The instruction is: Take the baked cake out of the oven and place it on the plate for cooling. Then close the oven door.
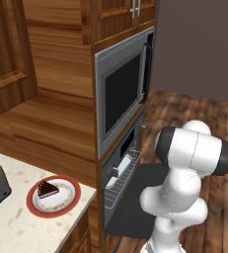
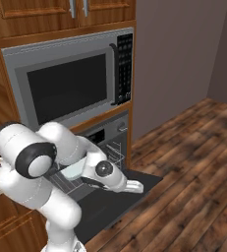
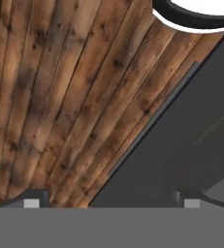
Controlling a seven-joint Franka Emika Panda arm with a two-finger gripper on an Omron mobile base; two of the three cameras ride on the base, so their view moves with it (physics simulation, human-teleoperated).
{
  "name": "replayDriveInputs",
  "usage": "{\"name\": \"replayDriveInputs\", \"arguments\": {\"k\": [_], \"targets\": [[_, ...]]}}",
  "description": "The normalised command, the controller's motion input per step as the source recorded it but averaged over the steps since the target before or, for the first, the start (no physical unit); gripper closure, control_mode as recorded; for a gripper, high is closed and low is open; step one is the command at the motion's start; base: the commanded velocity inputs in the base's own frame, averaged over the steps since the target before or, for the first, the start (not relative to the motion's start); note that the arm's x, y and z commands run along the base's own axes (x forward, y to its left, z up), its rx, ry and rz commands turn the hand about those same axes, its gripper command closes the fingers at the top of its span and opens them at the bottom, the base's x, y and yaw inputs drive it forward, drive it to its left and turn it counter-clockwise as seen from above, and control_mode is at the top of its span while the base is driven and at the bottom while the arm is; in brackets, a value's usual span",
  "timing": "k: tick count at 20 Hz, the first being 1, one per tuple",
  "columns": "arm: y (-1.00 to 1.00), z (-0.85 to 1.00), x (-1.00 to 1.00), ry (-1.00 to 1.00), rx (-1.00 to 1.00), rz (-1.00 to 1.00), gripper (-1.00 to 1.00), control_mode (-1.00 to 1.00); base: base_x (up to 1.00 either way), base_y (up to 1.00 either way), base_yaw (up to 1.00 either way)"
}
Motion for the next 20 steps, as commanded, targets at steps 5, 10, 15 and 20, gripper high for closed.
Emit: {"name": "replayDriveInputs", "arguments": {"k": [5,10,15,20], "targets": [[-0.47,0.95,-0.05,0.01,0.26,-0.03,-1.00,-1.00,0.00,0.00,0.00],[-0.45,0.99,-0.02,-0.02,0.20,-0.04,-1.00,-1.00,0.00,0.00,0.00],[-0.45,0.86,0.30,0.24,0.33,-0.06,-1.00,-1.00,0.00,0.00,0.00],[-0.75,-0.50,0.17,0.21,0.37,-0.08,-1.00,-1.00,0.00,0.00,0.00]]}}
